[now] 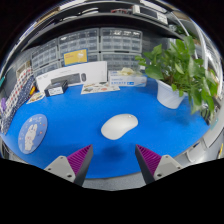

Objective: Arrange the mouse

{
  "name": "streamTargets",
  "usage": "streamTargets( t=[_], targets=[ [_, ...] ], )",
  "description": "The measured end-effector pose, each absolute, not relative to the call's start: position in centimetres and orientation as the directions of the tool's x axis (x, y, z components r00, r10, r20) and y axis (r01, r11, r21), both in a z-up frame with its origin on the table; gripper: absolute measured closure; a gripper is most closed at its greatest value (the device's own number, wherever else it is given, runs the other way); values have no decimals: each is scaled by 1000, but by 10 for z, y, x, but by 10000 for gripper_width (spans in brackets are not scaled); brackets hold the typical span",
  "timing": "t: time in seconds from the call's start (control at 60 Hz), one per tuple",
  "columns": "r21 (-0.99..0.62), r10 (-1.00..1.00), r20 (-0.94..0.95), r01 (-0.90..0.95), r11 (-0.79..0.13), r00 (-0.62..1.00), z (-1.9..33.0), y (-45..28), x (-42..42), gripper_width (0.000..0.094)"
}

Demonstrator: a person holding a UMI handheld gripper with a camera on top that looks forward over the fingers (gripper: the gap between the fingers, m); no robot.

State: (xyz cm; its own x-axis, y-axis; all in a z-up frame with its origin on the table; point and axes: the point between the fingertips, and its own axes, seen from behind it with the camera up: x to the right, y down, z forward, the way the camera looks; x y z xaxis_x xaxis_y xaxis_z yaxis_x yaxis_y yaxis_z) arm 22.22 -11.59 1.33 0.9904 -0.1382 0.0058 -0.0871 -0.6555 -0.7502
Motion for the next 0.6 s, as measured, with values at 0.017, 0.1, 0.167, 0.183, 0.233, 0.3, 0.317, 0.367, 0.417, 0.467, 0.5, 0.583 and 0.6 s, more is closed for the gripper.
streamTargets(
  t=[0.017, 0.1, 0.167, 0.183, 0.233, 0.3, 0.317, 0.367, 0.417, 0.467, 0.5, 0.583, 0.6],
  targets=[
    [-748, -129, 3, -84, -659, 992, 12, -111, 224, 71],
    [-742, -81, -22, -70, -666, 996, 9, -89, 228, 67],
    [-735, -51, -38, -62, -676, 998, 6, -73, 228, 67],
    [-733, -46, -40, -60, -678, 998, 5, -69, 229, 68],
    [-729, -29, -43, -52, -682, 999, 4, -57, 230, 66],
    [-722, -10, -47, -41, -691, 999, 2, -42, 231, 74],
    [-720, -4, -47, -37, -693, 999, 1, -39, 230, 73],
    [-720, 21, -52, -23, -694, 998, 1, -27, 227, 67],
    [-715, 45, -57, -9, -699, 997, 2, -15, 225, 69],
    [-712, 66, -66, 0, -703, 996, 2, -3, 220, 66],
    [-709, 79, -72, 5, -705, 994, 2, 5, 217, 70],
    [-701, 95, -93, 2, -713, 991, 3, 24, 206, 109],
    [-700, 96, -96, 1, -714, 991, 2, 27, 205, 127]
  ],
)
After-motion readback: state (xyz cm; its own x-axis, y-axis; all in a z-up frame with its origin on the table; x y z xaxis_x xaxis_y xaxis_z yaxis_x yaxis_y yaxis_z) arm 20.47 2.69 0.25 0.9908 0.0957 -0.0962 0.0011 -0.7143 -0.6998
